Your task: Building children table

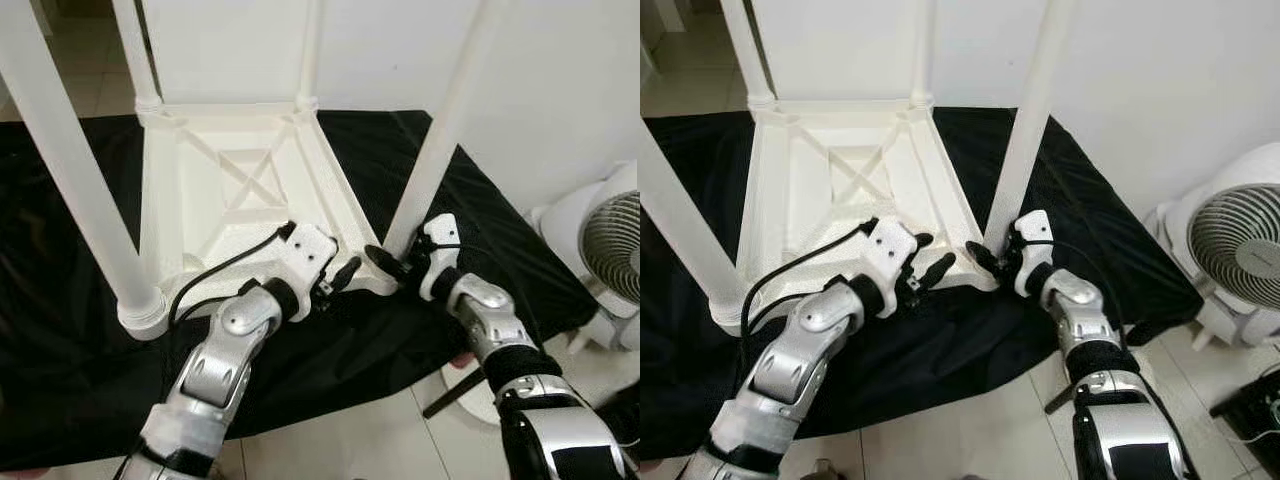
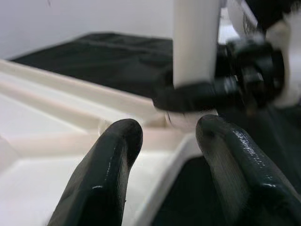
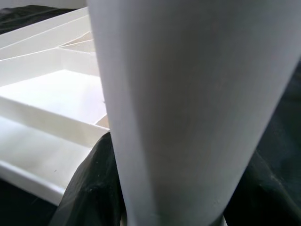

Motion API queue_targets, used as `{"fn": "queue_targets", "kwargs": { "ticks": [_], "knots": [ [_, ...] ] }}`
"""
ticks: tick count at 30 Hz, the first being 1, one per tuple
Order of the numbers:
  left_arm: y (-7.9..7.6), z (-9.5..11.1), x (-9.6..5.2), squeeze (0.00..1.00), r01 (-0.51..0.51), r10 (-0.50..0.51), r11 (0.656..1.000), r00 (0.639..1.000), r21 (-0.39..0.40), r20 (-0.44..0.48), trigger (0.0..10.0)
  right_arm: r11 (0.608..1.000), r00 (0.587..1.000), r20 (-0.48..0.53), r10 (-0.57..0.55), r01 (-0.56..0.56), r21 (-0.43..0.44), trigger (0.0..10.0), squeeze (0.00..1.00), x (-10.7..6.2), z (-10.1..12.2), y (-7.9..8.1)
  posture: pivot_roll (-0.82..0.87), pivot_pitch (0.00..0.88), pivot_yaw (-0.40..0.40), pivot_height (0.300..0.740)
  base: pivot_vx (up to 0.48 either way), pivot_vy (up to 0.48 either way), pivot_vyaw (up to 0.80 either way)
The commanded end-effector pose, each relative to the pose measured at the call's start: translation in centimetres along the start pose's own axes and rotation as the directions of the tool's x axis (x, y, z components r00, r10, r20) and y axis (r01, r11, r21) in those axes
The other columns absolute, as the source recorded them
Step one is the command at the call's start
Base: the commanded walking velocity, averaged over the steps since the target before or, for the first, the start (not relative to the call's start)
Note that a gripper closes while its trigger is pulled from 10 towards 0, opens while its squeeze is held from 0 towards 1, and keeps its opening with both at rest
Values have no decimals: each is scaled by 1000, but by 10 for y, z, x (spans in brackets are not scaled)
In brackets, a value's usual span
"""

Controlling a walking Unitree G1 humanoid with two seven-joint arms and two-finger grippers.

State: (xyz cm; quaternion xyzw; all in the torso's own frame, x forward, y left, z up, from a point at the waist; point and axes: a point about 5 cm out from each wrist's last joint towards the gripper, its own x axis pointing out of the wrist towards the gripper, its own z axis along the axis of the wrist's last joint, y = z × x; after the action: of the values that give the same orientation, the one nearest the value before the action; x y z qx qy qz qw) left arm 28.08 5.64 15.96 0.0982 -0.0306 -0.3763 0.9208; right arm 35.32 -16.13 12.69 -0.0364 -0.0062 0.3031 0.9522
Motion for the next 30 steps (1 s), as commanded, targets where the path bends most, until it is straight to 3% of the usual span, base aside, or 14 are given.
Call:
{"fn": "queue_targets", "kwargs": {
  "ticks": [1,4,10,12,14,16,22,23,24,25,26,27,29,30],
  "knots": [
    [-5,1,0,0,29,-29,1000,1000,8,-4,10000,998,997,-54,-60,62,19,0,0,-5,-14,1,49,75,-72,740,0,0,0],
    [-6,-3,-2,0,25,-24,999,999,20,-23,10000,974,975,-39,-217,219,61,0,0,-6,-15,8,52,77,-70,740,0,0,0],
    [-5,-3,-3,0,12,-11,1000,1000,19,-26,10000,918,925,-46,-377,380,117,0,0,-11,-19,19,48,78,-66,740,0,0,0],
    [-6,-2,-2,0,14,-14,1000,1000,16,-23,10000,831,840,-57,-540,542,120,0,0,-15,-21,24,43,78,-62,740,0,0,0],
    [-6,-2,-2,0,14,-14,1000,1000,16,-23,10000,831,840,-57,-540,542,120,0,0,-15,-21,24,43,78,-62,740,0,0,0],
    [-6,-2,-1,0,18,-18,1000,1000,25,-25,10000,730,740,-75,-668,671,129,0,0,-19,-24,30,41,73,-61,740,0,0,0],
    [-4,2,1,0,13,-12,1000,1000,25,-13,10000,752,767,-56,-639,638,164,0,0,-13,-17,47,43,65,-60,740,0,0,0],
    [-4,3,1,0,12,-11,1000,1000,24,-11,10000,772,785,-27,-619,614,167,824,0,-11,-13,48,48,63,-61,740,0,0,0],
    [-4,3,1,0,12,-11,1000,1000,24,-11,10000,772,785,-27,-619,614,167,824,0,-11,-13,48,48,63,-61,740,0,0,0],
    [-5,3,0,0,12,-12,1000,1000,24,-10,10000,778,789,-6,-614,607,165,5137,0,-12,-8,48,48,63,-61,740,0,0,0],
    [-5,3,0,0,12,-12,1000,1000,24,-10,10000,778,789,-6,-614,607,165,5137,0,-12,-8,48,48,63,-61,740,0,0,0],
    [-5,3,-1,0,11,-11,1000,1000,22,-9,10000,787,799,7,-601,590,180,10000,0,-12,-6,48,54,60,-66,740,0,0,0],
    [-6,3,-1,0,8,-8,1000,1000,19,-9,10000,797,810,22,-586,571,198,10000,0,-11,-3,48,54,60,-66,740,0,0,0],
    [-6,3,-2,0,5,-5,1000,1000,17,-9,10000,809,821,40,-569,550,207,10000,1000,-12,-1,46,58,57,-71,740,0,0,0]
  ]
}}
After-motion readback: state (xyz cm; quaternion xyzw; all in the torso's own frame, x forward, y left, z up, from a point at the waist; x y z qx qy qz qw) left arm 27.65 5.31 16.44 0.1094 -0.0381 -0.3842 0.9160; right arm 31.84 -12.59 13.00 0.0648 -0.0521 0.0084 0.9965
